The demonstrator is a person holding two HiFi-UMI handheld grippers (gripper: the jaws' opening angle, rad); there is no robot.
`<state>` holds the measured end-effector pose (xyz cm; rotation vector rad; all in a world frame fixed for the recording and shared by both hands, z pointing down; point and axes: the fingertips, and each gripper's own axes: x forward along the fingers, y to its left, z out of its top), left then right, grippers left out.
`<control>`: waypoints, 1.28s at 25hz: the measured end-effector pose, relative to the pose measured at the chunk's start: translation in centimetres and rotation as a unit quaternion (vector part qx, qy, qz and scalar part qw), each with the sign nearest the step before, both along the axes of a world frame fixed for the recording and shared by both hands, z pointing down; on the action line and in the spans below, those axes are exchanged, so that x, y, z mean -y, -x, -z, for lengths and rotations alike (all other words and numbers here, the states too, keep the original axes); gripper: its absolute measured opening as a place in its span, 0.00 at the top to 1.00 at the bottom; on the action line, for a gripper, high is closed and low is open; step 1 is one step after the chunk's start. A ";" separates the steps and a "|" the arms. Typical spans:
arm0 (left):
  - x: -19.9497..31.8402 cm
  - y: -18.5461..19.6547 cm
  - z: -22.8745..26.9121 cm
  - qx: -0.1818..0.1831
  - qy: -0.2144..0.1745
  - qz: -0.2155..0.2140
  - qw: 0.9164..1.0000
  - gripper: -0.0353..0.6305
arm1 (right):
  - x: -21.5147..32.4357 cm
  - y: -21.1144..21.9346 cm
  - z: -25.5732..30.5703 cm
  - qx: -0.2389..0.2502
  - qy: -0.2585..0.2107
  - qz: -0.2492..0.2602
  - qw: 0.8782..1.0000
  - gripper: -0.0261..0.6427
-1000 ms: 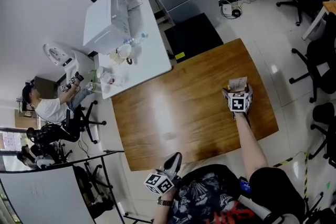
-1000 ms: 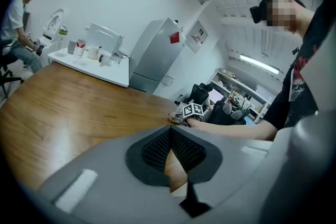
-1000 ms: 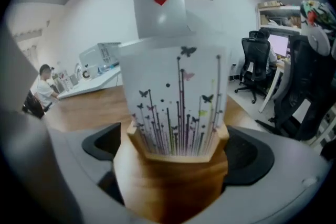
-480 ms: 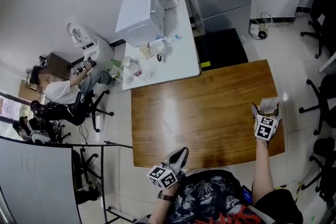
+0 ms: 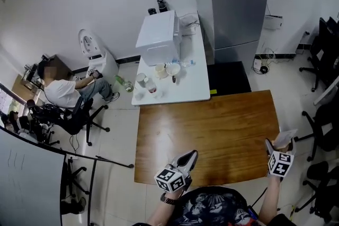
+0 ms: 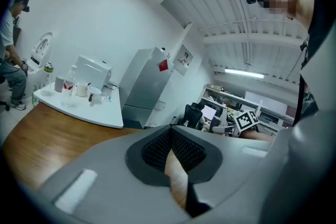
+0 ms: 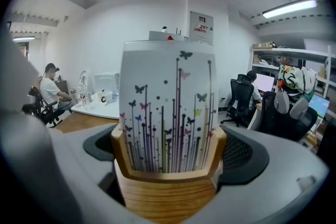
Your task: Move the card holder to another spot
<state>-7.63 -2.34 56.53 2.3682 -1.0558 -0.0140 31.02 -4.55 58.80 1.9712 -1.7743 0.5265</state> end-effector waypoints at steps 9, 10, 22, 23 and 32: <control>-0.3 -1.1 2.9 -0.072 -0.049 -0.043 0.995 0.95 | -1.6 2.0 1.1 0.017 -0.011 -0.008 1.000 0.11; -0.3 -1.1 3.0 -0.074 -0.048 -0.043 0.995 0.95 | -1.6 2.1 1.0 0.017 -0.010 -0.005 1.000 0.11; 0.2 2.6 1.2 -0.026 -0.006 0.025 0.999 0.95 | 3.8 10.1 -0.7 0.049 -0.003 0.121 0.991 0.11; -0.1 3.4 1.1 -0.023 -0.001 0.038 0.999 0.95 | 4.6 12.5 -1.7 0.061 0.004 0.147 0.987 0.11; -6.9 13.2 1.2 0.009 0.050 0.180 0.982 0.95 | 9.9 42.7 -13.5 0.106 0.022 0.345 0.932 0.12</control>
